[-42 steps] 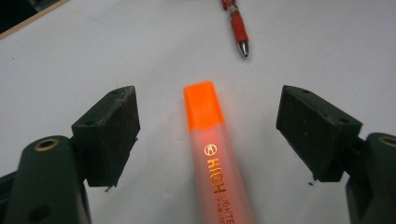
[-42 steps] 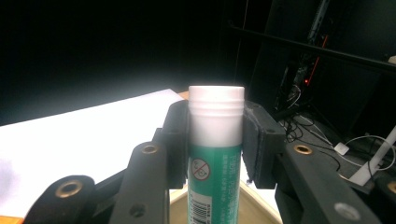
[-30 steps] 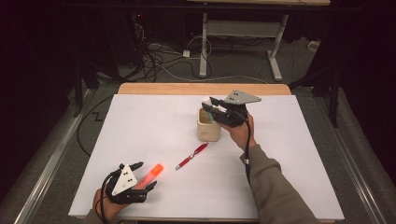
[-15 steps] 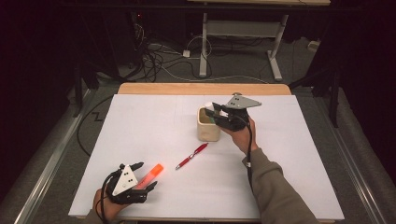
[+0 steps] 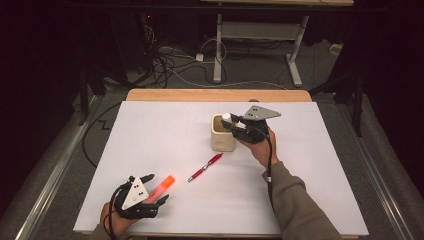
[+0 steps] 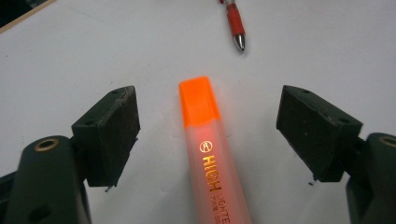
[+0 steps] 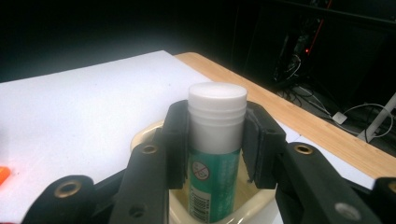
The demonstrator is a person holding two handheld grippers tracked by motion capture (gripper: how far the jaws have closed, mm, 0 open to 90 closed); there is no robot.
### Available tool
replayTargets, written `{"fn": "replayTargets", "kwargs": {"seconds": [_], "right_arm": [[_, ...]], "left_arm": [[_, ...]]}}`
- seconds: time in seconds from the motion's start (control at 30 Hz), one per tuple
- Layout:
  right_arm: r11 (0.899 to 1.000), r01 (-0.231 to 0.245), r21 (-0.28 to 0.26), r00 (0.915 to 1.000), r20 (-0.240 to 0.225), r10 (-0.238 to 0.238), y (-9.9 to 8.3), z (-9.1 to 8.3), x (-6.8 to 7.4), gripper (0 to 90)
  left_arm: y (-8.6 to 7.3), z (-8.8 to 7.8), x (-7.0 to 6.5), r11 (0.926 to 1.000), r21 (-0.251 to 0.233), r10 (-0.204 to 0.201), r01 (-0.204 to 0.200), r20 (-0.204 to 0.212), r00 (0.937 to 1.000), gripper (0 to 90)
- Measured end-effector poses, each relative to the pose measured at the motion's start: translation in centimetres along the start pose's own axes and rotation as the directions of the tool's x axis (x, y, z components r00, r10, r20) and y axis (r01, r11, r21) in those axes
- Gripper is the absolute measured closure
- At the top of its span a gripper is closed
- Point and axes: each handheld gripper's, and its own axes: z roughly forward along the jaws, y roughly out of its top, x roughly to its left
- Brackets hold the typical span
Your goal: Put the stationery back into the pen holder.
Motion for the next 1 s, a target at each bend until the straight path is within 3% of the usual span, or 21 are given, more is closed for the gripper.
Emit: {"fn": "replayTargets", "kwargs": {"seconds": [0.3, 1.0], "right_arm": [[1.0, 0.006, 0.017, 0.9998, 0.019, -0.006, -0.4, -0.4, -0.1, 64.7], [1.0, 0.012, -0.02, 0.9984, 0.056, -0.01, -0.3, -2.5, -0.1, 61.8]], "left_arm": [[0.1, 0.1, 0.0, 1.0, 0.003, 0.0, 0.0, -0.005, 1.0, 20.9], [0.0, 0.1, -0.1, 1.0, 0.009, 0.0, 0.0, -0.004, 1.0, 20.9]]}}
